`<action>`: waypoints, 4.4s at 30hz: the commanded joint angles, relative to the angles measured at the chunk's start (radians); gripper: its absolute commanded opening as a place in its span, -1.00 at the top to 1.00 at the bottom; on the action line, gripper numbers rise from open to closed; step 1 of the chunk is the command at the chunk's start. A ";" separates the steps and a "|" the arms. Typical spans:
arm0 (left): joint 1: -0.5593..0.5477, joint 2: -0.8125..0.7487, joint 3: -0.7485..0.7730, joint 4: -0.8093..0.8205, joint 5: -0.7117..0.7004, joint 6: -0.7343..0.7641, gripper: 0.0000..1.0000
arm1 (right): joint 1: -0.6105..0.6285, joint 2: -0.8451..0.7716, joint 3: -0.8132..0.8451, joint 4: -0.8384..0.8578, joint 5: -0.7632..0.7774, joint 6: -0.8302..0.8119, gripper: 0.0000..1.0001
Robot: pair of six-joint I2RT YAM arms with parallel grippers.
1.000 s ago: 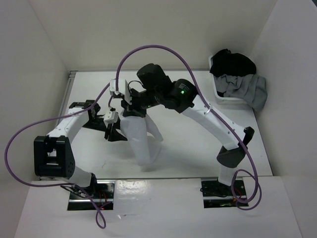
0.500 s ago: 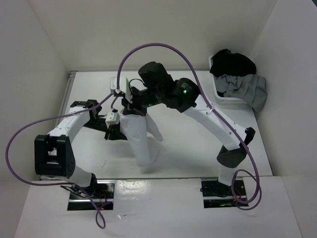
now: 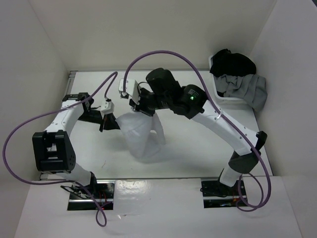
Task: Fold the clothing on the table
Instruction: Flatten the skirt out
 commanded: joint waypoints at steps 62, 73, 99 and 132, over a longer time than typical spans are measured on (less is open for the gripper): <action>0.013 -0.156 -0.079 0.365 0.521 -0.545 -0.43 | -0.260 -0.170 0.050 0.208 -0.624 0.295 1.00; -0.131 -0.159 0.060 0.340 0.521 -0.518 -0.43 | -0.260 -0.122 0.068 0.208 -0.695 0.307 1.00; -0.165 -0.139 -0.013 0.360 0.521 -0.489 -0.41 | -0.260 -0.113 0.099 0.180 -0.738 0.298 1.00; -0.165 -0.228 0.028 0.369 0.521 -0.517 0.11 | -0.260 -0.114 0.030 0.217 -0.788 0.317 1.00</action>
